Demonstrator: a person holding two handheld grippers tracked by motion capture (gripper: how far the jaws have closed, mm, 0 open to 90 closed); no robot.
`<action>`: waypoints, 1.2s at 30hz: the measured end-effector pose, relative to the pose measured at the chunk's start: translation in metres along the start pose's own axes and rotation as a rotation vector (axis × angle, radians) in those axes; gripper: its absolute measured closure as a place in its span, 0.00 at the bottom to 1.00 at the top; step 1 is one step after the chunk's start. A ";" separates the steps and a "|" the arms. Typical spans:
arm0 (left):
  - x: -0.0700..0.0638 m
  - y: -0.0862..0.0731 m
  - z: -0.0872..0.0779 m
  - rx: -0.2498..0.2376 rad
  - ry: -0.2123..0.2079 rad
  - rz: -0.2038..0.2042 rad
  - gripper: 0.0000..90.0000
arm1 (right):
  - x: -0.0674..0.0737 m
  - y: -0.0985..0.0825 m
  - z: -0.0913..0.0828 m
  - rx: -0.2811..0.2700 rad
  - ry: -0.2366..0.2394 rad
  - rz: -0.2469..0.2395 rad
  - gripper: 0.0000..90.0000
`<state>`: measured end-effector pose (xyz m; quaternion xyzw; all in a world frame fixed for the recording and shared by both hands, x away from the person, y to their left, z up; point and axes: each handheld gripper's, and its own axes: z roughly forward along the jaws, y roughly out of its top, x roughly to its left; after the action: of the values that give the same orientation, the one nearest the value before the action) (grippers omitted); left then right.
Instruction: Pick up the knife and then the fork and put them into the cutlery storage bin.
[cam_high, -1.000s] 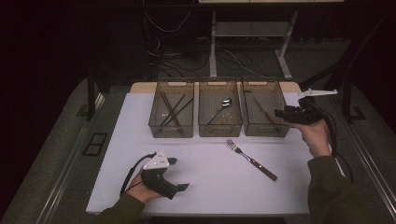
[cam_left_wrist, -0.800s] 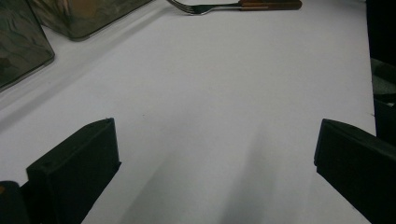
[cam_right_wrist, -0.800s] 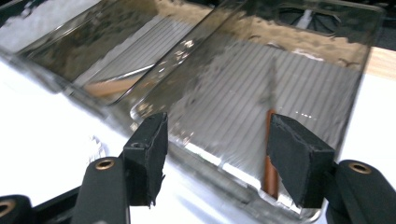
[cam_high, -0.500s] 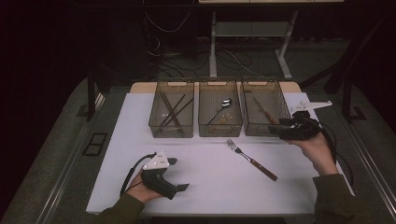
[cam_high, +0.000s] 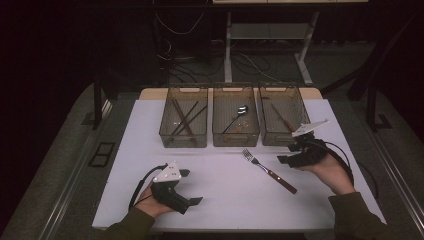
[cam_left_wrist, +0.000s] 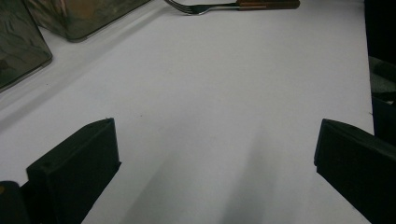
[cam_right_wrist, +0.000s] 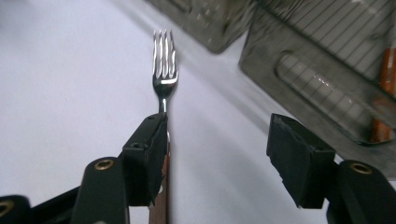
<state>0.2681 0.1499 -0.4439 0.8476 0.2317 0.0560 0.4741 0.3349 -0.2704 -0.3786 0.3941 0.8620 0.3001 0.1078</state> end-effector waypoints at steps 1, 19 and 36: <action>0.000 0.000 0.000 0.002 0.000 0.001 0.00 | 0.003 0.001 0.002 0.015 -0.001 -0.010 0.44; 0.000 0.000 0.000 0.003 -0.001 0.004 0.00 | 0.031 0.009 0.041 0.318 0.059 -0.083 0.62; 0.001 0.000 0.000 0.002 -0.003 0.003 0.00 | 0.039 0.016 0.066 0.504 0.006 -0.128 0.76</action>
<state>0.2686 0.1499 -0.4442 0.8485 0.2297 0.0551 0.4735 0.3462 -0.2047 -0.4193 0.3522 0.9331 0.0694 0.0222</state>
